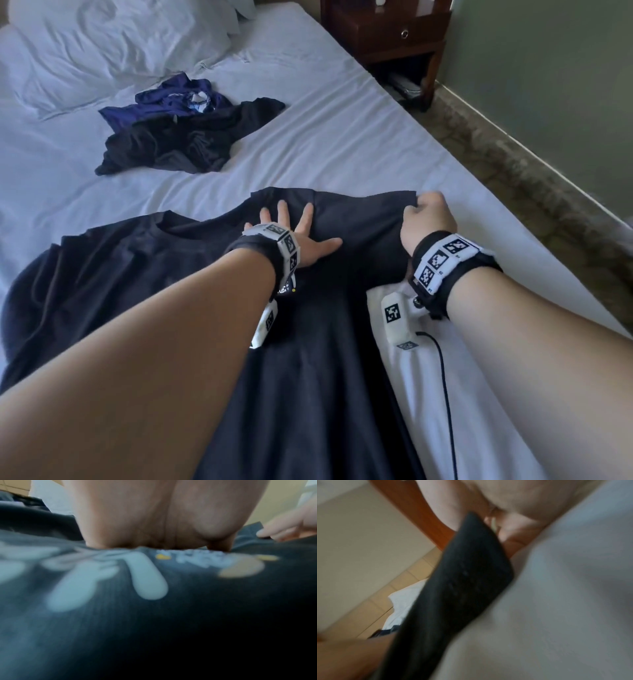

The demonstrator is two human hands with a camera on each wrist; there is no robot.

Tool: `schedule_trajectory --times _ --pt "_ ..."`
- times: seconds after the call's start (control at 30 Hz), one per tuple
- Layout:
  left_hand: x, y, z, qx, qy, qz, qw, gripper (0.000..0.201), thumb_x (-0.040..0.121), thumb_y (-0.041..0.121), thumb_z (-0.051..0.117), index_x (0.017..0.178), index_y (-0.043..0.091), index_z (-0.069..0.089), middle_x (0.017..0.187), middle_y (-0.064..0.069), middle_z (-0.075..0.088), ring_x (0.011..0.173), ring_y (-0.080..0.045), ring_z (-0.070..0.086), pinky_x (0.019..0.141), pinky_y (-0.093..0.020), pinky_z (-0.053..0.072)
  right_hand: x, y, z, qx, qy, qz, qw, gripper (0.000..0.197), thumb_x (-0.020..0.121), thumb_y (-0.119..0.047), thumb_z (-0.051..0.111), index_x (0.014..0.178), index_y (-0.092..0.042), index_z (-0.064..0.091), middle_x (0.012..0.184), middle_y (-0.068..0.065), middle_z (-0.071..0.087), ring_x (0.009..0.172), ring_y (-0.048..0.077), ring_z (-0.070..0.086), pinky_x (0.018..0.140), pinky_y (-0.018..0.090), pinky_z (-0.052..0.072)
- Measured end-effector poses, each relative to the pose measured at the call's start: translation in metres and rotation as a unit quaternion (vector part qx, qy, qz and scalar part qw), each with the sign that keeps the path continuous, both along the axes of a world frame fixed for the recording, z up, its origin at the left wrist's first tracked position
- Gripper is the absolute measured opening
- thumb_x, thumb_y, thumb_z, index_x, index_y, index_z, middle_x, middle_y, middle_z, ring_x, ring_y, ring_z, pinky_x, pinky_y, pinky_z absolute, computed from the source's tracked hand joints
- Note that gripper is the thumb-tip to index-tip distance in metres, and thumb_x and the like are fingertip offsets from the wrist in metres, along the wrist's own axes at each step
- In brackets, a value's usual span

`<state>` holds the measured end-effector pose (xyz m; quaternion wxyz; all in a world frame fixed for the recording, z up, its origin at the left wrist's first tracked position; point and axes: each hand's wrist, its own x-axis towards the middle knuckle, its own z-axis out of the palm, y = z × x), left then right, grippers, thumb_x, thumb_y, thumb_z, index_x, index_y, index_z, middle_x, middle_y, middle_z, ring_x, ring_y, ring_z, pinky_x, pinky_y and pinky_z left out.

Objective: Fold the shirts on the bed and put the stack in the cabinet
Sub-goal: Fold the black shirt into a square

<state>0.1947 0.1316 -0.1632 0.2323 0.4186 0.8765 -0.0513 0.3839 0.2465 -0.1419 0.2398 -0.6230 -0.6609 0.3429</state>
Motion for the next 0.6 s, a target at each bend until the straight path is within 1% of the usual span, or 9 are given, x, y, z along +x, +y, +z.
schedule_trajectory --times 0.07,0.1,0.2,0.3,0.43,0.5,0.53,0.57,0.6 --pt "0.003 0.001 -0.001 -0.007 0.025 -0.01 1.0 0.107 0.066 0.102 0.024 0.153 0.055 -0.016 0.168 0.003 -0.025 0.154 -0.035 -0.022 0.119 -0.065 -0.01 -0.008 -0.011 0.012 0.077 -0.075 0.034 0.994 0.042 0.098 -0.021 0.048 0.139 -0.019 0.042 0.146 0.012 0.042 0.128 0.035 0.045 0.096 0.042 0.04" --pt "0.005 0.001 -0.003 -0.01 0.034 -0.011 0.999 0.107 0.067 0.102 0.023 0.154 0.054 -0.017 0.168 0.003 -0.024 0.154 -0.035 -0.022 0.118 -0.065 -0.01 -0.013 -0.019 0.014 0.121 -0.14 0.091 0.979 0.054 0.096 -0.026 0.051 0.147 -0.022 0.033 0.156 0.012 0.029 0.139 0.035 0.033 0.106 0.045 0.035" --pt "0.004 0.001 -0.007 -0.004 0.035 -0.009 0.999 0.107 0.066 0.103 0.019 0.154 0.053 -0.017 0.168 0.003 -0.023 0.154 -0.036 -0.022 0.117 -0.066 -0.011 -0.024 -0.03 0.003 0.107 -0.316 0.278 0.901 0.086 0.095 -0.061 0.046 0.16 -0.03 0.0 0.169 0.0 -0.011 0.154 0.03 -0.009 0.123 0.05 0.004" --pt "0.002 -0.001 -0.006 0.005 0.006 -0.008 1.0 0.106 0.067 0.102 0.022 0.154 0.054 -0.016 0.168 0.003 -0.025 0.153 -0.036 -0.023 0.117 -0.065 -0.012 -0.022 -0.027 -0.016 -0.007 -0.395 0.328 0.858 0.096 0.088 -0.083 0.028 0.16 -0.033 -0.01 0.168 -0.003 -0.019 0.154 0.026 -0.019 0.123 0.052 -0.006" --pt "-0.001 -0.004 0.008 0.033 -0.062 0.003 0.998 0.093 0.077 0.095 0.028 0.155 0.057 -0.006 0.169 0.006 -0.021 0.153 -0.033 -0.024 0.12 -0.064 -0.012 -0.026 -0.023 -0.027 -0.016 -0.426 0.321 0.846 0.102 0.081 -0.091 0.02 0.16 -0.034 -0.009 0.168 -0.005 -0.017 0.155 0.025 -0.016 0.123 0.053 -0.002" --pt "-0.012 -0.017 0.029 0.104 -0.117 0.016 0.987 0.072 0.092 0.078 0.036 0.157 0.053 0.017 0.172 0.004 0.004 0.158 -0.03 -0.002 0.125 -0.053 0.003 -0.029 -0.023 -0.03 -0.017 -0.436 0.31 0.845 0.105 0.077 -0.094 0.017 0.16 -0.034 -0.009 0.168 -0.005 -0.016 0.155 0.025 -0.015 0.123 0.054 -0.002" --pt "-0.024 -0.03 0.041 0.159 -0.132 0.036 0.978 0.059 0.098 0.066 0.042 0.155 0.048 0.033 0.167 0.003 0.027 0.154 -0.027 0.023 0.123 -0.043 0.02 -0.03 -0.023 -0.03 -0.021 -0.437 0.307 0.845 0.105 0.078 -0.094 0.016 0.16 -0.034 -0.009 0.168 -0.005 -0.017 0.155 0.025 -0.015 0.123 0.054 -0.001" --pt "-0.041 -0.049 0.052 0.218 -0.125 0.062 0.966 0.047 0.101 0.053 0.048 0.147 0.042 0.049 0.153 0.002 0.049 0.137 -0.024 0.048 0.109 -0.034 0.038 -0.029 -0.022 -0.03 -0.024 -0.439 0.304 0.845 0.104 0.078 -0.093 0.017 0.16 -0.034 -0.009 0.168 -0.005 -0.016 0.155 0.025 -0.014 0.123 0.054 -0.001" --pt "-0.061 -0.073 0.062 0.26 -0.101 0.096 0.956 0.036 0.102 0.043 0.052 0.136 0.037 0.061 0.135 0.001 0.064 0.113 -0.023 0.063 0.09 -0.028 0.047 -0.029 -0.023 -0.027 -0.023 -0.445 0.301 0.843 0.104 0.079 -0.093 0.017 0.161 -0.035 -0.008 0.168 -0.005 -0.016 0.155 0.026 -0.013 0.123 0.054 0.0"
